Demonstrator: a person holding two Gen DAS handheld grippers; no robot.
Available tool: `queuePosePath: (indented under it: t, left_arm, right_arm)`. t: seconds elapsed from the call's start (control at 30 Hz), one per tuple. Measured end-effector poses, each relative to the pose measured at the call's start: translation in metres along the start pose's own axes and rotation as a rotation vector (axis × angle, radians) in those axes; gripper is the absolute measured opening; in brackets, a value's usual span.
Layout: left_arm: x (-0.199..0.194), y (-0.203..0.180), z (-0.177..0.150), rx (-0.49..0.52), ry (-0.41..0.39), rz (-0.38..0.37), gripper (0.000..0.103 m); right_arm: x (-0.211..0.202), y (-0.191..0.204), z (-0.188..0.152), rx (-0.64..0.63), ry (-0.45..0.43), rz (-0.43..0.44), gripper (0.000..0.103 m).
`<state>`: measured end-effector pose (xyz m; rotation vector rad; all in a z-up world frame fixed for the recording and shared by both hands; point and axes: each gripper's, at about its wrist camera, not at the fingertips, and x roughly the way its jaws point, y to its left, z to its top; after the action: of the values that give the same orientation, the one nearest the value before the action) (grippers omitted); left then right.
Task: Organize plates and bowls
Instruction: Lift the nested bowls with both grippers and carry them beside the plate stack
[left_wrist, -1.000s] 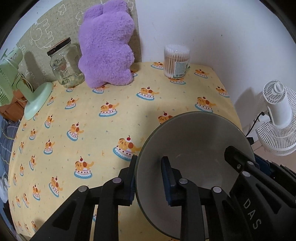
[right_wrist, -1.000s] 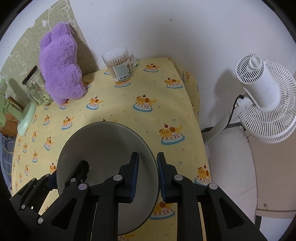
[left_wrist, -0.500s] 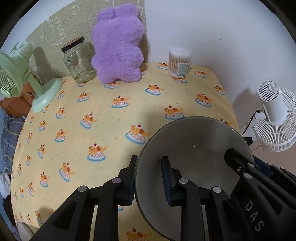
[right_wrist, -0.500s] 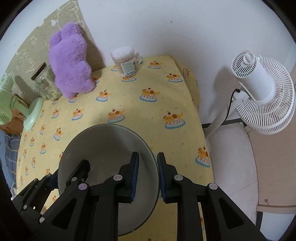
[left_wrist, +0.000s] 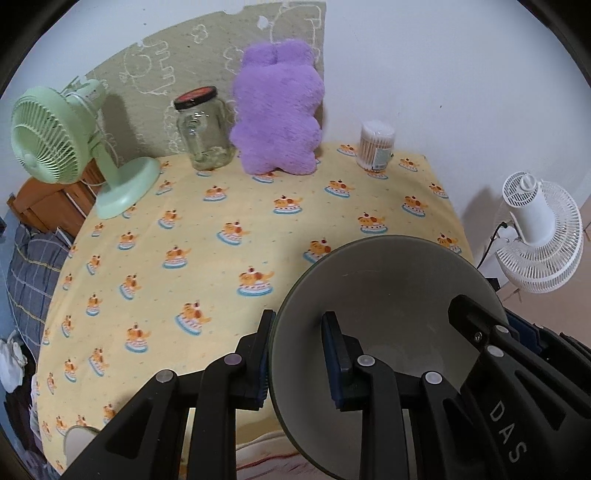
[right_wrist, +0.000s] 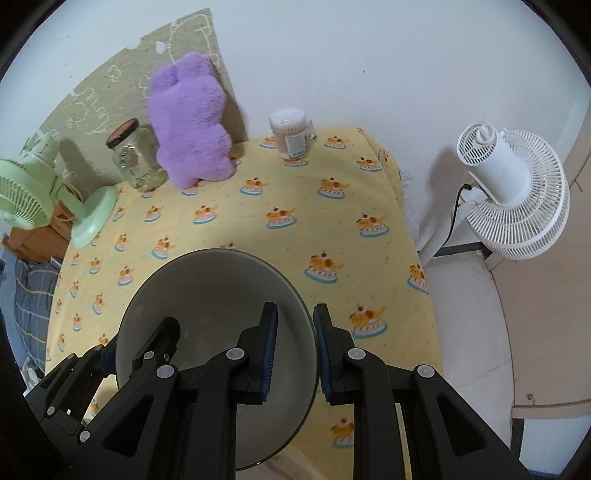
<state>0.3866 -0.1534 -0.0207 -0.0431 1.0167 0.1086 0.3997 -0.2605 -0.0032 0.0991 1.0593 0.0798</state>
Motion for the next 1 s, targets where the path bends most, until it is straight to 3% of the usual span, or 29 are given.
queuePosePath:
  t: [0.57, 1.0]
  left_arm:
    - [-0.064, 0.097, -0.038, 0.029, -0.055, -0.014, 0.023]
    - [-0.092, 0.168, -0.075, 0.013, -0.067, 0.0, 0.023]
  right_arm:
    - [-0.062, 0.092, -0.059, 0.023, -0.058, -0.004, 0.024]
    - [-0.086, 0.161, -0.102, -0.013, -0.068, 0.018, 0.024]
